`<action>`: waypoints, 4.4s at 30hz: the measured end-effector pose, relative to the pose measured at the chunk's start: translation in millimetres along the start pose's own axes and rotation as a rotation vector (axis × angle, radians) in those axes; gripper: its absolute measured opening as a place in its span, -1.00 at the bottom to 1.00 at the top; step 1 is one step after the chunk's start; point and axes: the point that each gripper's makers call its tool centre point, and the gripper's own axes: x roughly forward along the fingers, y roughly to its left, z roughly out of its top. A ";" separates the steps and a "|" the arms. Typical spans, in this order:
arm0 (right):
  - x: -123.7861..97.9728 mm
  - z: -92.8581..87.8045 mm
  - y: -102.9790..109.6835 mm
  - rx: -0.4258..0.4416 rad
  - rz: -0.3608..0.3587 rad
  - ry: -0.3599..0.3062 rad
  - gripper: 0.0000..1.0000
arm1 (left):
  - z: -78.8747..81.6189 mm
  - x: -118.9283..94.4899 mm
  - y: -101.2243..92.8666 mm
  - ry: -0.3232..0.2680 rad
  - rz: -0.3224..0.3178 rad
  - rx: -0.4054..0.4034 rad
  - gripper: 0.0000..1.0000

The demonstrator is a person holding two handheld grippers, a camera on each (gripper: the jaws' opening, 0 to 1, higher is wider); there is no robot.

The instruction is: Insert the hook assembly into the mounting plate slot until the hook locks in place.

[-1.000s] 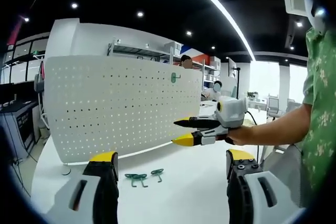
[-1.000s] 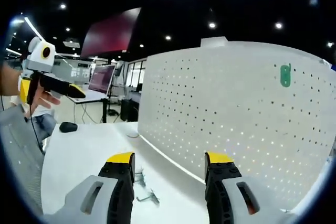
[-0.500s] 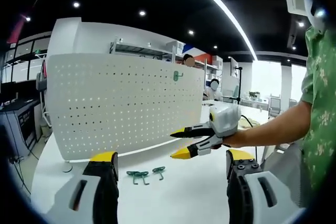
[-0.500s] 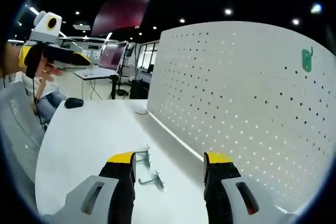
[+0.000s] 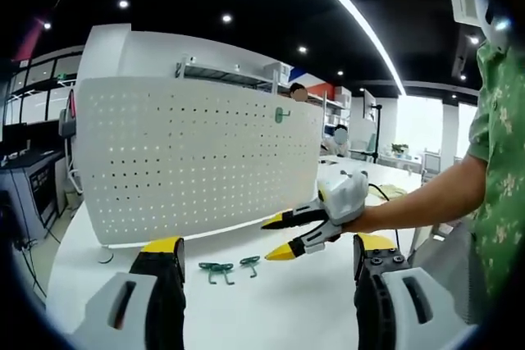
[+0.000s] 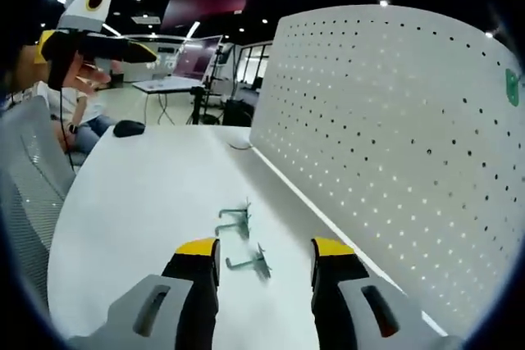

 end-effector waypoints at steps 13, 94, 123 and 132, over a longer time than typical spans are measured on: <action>16.1 -19.5 1.3 -0.031 0.029 0.075 -0.31 | -7.7 1.5 3.7 0.011 0.008 -0.018 0.73; 27.6 -49.5 0.2 0.261 0.096 0.151 -1.00 | -22.2 11.6 10.7 0.030 0.003 -0.059 0.70; -20.3 -6.7 3.3 0.768 0.248 -0.082 -1.00 | -18.1 20.1 5.3 0.029 -0.041 -0.049 0.61; -44.6 25.8 12.2 0.798 0.340 -0.181 -1.00 | -12.4 26.1 0.8 0.036 -0.077 -0.032 0.50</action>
